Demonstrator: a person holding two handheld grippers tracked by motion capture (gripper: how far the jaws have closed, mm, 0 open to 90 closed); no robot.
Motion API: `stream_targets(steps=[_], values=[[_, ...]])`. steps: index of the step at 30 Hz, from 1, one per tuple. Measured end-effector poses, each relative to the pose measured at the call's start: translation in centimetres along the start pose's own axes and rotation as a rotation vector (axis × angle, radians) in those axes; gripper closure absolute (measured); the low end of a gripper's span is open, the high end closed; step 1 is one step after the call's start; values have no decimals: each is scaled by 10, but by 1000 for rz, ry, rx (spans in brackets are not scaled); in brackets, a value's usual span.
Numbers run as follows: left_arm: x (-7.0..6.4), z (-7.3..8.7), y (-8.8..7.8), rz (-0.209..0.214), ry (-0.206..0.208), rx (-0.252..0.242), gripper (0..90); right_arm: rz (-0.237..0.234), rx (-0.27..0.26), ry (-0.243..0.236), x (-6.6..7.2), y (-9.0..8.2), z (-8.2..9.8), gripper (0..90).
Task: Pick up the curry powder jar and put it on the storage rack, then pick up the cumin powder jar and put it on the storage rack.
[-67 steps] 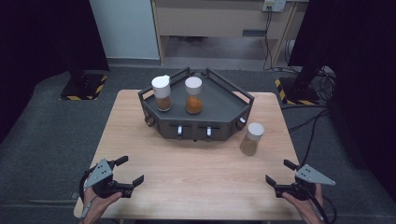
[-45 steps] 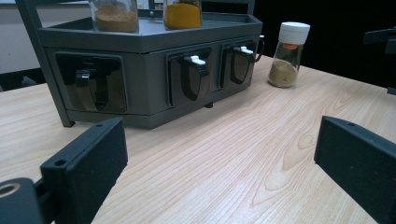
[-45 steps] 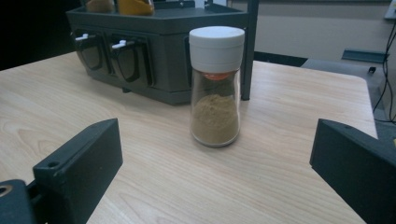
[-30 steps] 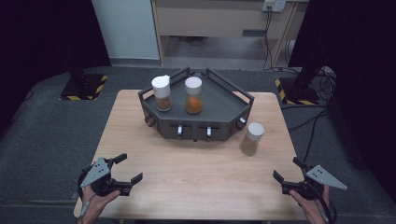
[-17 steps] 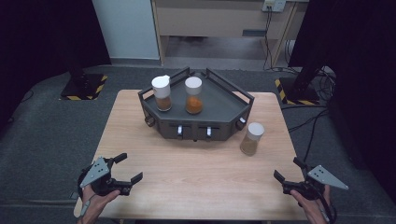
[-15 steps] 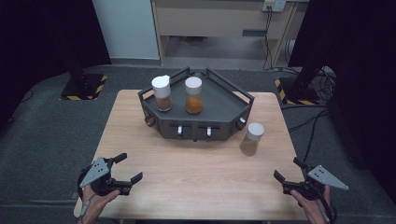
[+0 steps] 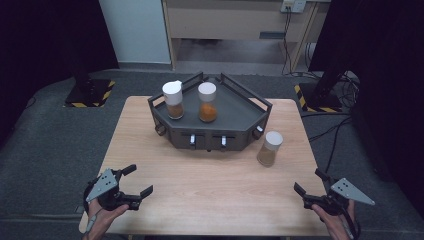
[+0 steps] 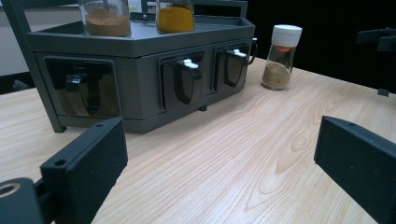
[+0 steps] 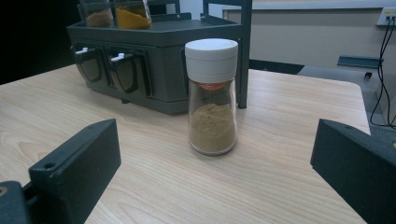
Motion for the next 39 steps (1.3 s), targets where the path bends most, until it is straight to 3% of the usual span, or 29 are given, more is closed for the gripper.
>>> stream_targets(steps=[39], values=[[-1, 0, -1, -3, 2, 5, 16, 1, -28, 9, 1, -6, -2, 19]])
Point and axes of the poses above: each handheld gripper's, and its own axes: y roughly forward along the jaws, z roughly out of its underside, x roughly to its left, the point moved 1 cm from there along y, roughly forward along the jaws
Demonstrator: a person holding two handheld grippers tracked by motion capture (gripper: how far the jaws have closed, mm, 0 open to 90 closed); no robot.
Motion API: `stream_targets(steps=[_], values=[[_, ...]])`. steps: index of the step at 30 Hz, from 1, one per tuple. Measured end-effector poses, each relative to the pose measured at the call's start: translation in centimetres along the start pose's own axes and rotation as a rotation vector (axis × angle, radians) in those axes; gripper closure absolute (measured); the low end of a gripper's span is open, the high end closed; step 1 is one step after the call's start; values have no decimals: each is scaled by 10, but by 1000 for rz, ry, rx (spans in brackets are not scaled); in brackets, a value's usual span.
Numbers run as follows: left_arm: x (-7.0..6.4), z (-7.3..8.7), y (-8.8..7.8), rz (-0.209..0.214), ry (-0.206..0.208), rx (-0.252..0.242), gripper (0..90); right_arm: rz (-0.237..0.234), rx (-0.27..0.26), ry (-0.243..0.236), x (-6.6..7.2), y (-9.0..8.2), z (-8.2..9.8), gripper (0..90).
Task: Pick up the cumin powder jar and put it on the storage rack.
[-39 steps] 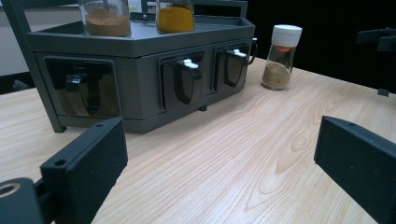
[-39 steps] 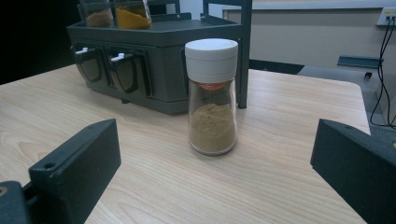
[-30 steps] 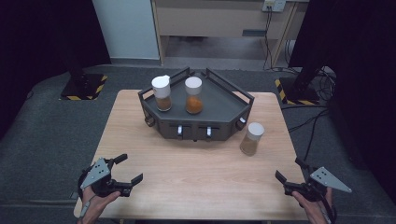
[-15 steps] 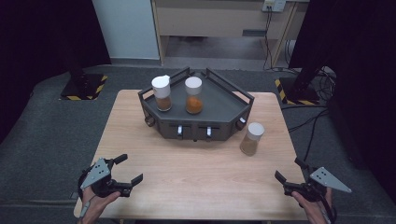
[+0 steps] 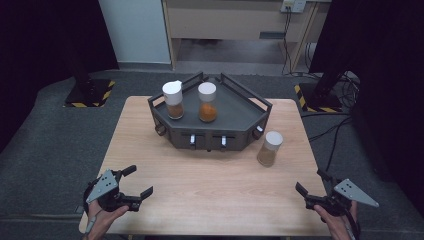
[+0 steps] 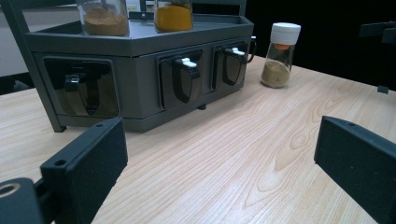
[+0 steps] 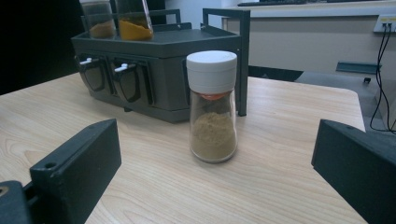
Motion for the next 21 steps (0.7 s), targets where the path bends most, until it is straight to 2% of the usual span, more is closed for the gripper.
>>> stream_targets(steps=[7, 16, 21], values=[[0, 1, -1, -1, -5, -6, 16, -15, -25, 23, 0, 0, -3, 18], [0, 1, -1, -3, -6, -4, 16, -61, -20, 27, -4, 2, -16, 21], [0, 1, -1, -3, -6, -4, 16, -77, -4, -8, -4, 5, -28, 25]])
Point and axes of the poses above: each handheld gripper's, and its own axes: y roughly forward along the jaws, z roughly out of its underside, x roughly to its left, the point moved 1 cm from there along y, roughly forward along the jaws
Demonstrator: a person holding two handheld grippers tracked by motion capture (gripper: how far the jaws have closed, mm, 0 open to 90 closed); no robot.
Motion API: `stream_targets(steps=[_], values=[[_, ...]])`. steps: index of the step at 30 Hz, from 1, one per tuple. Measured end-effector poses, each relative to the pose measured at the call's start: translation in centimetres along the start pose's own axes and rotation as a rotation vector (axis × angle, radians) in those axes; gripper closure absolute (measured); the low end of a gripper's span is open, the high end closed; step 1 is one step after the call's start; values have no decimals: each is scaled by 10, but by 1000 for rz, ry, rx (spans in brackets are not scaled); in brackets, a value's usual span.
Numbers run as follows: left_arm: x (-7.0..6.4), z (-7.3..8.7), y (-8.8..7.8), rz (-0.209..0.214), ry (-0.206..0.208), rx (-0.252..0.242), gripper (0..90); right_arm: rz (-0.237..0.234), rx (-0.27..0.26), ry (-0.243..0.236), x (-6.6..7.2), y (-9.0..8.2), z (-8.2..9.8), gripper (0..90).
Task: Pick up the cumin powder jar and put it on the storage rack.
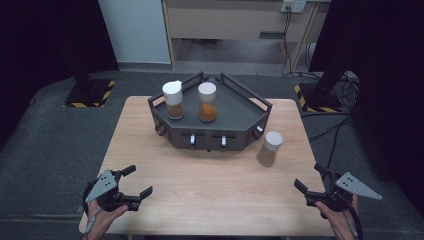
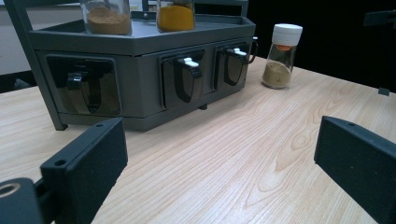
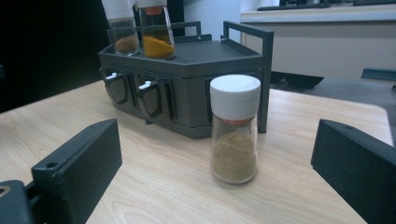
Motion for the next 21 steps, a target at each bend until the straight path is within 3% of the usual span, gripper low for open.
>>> stream_targets(steps=[9, 12, 21], values=[[0, 0, 0, -1, -2, 0, 16, -45, 4, -8, -8, 8, -23, 63], [0, 0, 0, 0, -1, 0, 16, -41, 1, -29, -8, 11, -33, 68], [1, 0, 0, 1, -2, 0, 16, -56, 40, -26, -17, 29, -63, 90]])
Point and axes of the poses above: each handheld gripper's, and its own axes: y roughly forward along the jaws, z roughly out of its underside, x roughly to its left, the point moved 1 cm from there along y, roughly forward along the jaws
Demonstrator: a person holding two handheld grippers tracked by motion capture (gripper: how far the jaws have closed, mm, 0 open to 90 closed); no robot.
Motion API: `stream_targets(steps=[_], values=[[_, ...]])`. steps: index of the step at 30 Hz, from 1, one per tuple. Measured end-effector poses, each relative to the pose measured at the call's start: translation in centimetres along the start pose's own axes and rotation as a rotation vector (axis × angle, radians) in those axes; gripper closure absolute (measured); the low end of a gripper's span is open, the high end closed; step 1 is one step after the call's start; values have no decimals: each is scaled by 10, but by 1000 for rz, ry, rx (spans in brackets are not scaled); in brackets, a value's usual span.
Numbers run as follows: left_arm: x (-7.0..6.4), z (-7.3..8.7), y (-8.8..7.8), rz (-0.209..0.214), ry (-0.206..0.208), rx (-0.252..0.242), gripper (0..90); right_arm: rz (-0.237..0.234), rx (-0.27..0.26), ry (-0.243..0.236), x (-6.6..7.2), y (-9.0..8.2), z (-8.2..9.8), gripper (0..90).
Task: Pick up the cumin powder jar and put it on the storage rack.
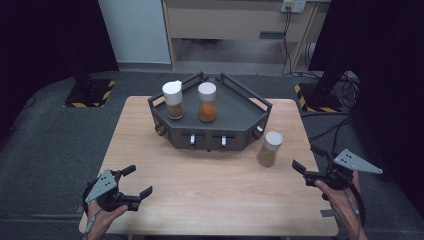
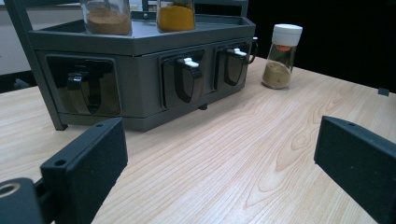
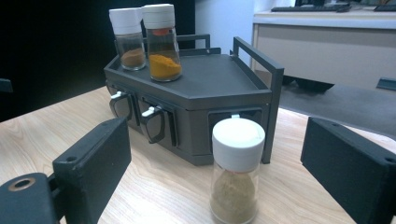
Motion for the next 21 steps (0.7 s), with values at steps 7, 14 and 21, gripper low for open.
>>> stream_targets(steps=[7, 14, 21], values=[[0, 0, 0, 0, -1, 3, 16, -4, 48, -22, -8, 16, -20, 97], [0, 0, 0, 0, 0, 2, 16, -5, 90, -45, -15, 35, -41, 106], [0, 0, 0, 1, 0, 2, 16, -2, 132, -58, -22, 54, -53, 97]])
Point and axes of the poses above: each handheld gripper's, and its own axes: y roughly forward along the jaws, z roughly out of its underside, x roughly to its left, the point moved 1 cm from there along y, roughly forward along the jaws
